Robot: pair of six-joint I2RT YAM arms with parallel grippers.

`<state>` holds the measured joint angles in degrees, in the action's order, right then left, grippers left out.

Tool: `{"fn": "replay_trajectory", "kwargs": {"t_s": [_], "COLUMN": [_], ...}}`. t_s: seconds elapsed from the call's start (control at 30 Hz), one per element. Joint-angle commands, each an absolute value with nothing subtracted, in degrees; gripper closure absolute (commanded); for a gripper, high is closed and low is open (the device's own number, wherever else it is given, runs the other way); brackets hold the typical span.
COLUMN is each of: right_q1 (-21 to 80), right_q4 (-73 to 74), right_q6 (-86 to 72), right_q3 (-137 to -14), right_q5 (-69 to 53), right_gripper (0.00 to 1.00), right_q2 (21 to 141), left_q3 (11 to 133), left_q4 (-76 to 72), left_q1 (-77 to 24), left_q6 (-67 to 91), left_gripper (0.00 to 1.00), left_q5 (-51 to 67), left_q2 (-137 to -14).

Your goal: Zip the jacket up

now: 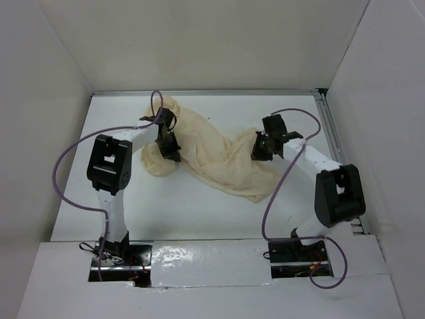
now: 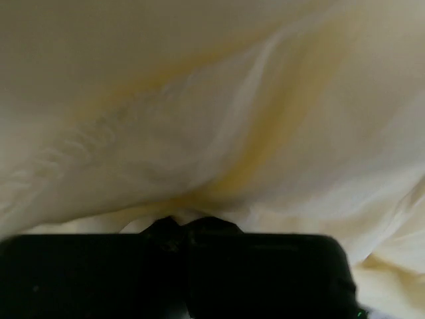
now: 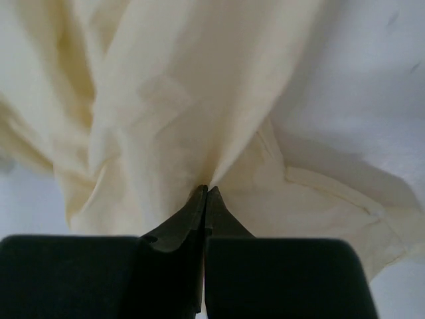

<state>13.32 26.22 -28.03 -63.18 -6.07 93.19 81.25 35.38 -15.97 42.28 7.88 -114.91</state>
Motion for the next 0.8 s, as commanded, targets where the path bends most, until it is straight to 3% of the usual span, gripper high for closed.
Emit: {"fn": "replay_trajectory", "kwargs": {"t_s": [0.0, 0.17, 0.33, 0.43, 0.47, 0.5, 0.53, 0.57, 0.6, 0.77], "right_q1": [20.28, 35.74, 52.43, 56.94, 57.91, 57.92, 57.57, 56.52, 55.99, 52.30], "right_q4": [24.26, 22.25, 14.68, 17.48, 18.71, 19.59, 19.69, 19.69, 18.21, 17.40], "right_q6": [-28.12, -32.77, -34.02, -30.42, -30.15, -29.89, -29.80, -29.88, -30.14, -30.32], "right_q3": [-57.76, -53.18, -62.28, -76.87, -79.86, -83.20, -83.75, -82.19, -80.44, -66.05], "right_q5": [-10.11, -14.83, -22.84, -24.52, -24.09, -24.00, -24.26, -24.34, -23.65, -16.54], "right_gripper": [1.00, 1.00, 1.00, 1.00, 0.99, 0.75, 0.61, 0.24, 0.02, 0.00], "right_q2": [81.58, 78.04, 89.01, 100.43, 103.85, 104.67, 104.68, 102.94, 101.09, 88.00], "left_q3": [91.65, 114.63, 127.23, 131.21, 130.96, 130.52, 128.78, 127.54, 126.22, 113.67], "left_q4": [33.75, 34.98, 29.26, 31.02, 30.94, 31.11, 31.55, 31.64, 31.81, 35.94], "left_q1": [-11.52, -5.63, -6.23, -8.70, -8.88, -8.70, -8.44, -7.39, -6.86, -2.82], "left_q6": [40.35, 34.03, 24.44, 22.68, 22.50, 22.94, 23.72, 24.86, 25.48, 31.63], "left_gripper": [1.00, 1.00, 0.97, 0.67, 0.42, 0.31, 0.09, 0.01, 0.01, 0.01], "left_q5": [5.54, 10.53, 19.08, 15.65, 16.08, 16.43, 16.00, 16.08, 16.43, 15.74], "left_q2": [-118.73, -128.47, -134.81, -135.88, -135.44, -134.66, -132.91, -131.76, -130.36, -119.29]}}
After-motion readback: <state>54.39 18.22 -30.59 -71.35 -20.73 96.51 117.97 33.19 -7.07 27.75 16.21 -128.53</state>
